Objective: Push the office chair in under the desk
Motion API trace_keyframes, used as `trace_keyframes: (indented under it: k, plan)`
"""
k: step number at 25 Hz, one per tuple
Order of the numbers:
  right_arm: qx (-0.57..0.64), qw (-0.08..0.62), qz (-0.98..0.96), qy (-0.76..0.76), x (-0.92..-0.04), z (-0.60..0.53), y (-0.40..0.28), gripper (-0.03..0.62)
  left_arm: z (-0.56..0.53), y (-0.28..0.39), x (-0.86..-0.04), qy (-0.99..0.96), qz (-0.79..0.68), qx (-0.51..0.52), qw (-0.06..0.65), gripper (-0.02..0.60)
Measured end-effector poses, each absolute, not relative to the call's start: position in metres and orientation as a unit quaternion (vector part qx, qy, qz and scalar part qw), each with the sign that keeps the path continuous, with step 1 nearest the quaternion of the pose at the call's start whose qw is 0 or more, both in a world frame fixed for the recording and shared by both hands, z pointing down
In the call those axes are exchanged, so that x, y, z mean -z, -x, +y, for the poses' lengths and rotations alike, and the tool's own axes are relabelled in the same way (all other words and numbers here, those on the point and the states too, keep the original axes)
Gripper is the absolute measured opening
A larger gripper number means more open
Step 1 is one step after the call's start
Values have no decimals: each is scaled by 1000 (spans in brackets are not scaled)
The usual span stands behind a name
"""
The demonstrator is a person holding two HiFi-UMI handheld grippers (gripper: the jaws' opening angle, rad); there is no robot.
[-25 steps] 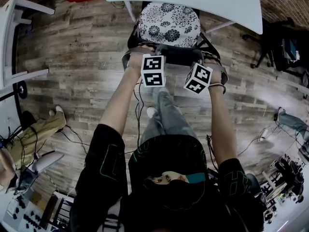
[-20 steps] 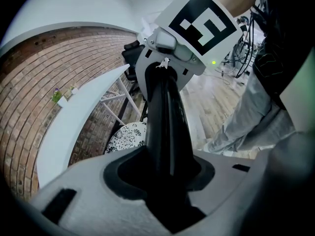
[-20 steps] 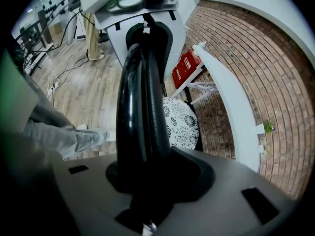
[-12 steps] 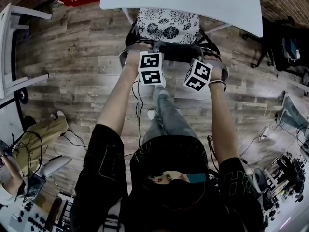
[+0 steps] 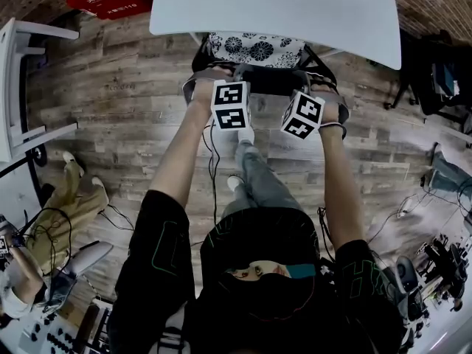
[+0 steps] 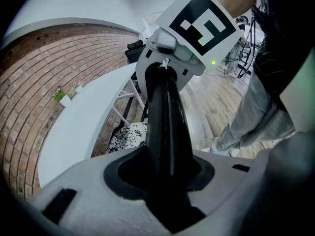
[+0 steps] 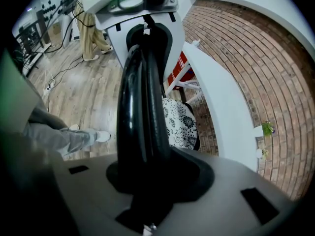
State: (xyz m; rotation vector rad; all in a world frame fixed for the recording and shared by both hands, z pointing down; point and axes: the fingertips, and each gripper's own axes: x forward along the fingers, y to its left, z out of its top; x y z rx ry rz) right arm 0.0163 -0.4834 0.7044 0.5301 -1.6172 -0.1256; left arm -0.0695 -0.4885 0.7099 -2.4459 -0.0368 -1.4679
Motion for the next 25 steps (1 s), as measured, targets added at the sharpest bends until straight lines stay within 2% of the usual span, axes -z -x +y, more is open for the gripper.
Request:
trace_keyframes:
  k: [25]
  plan:
    - [73,634,-732,-239,-701,-558,-18,124,-556,64,-708,850,-28,514,114,172]
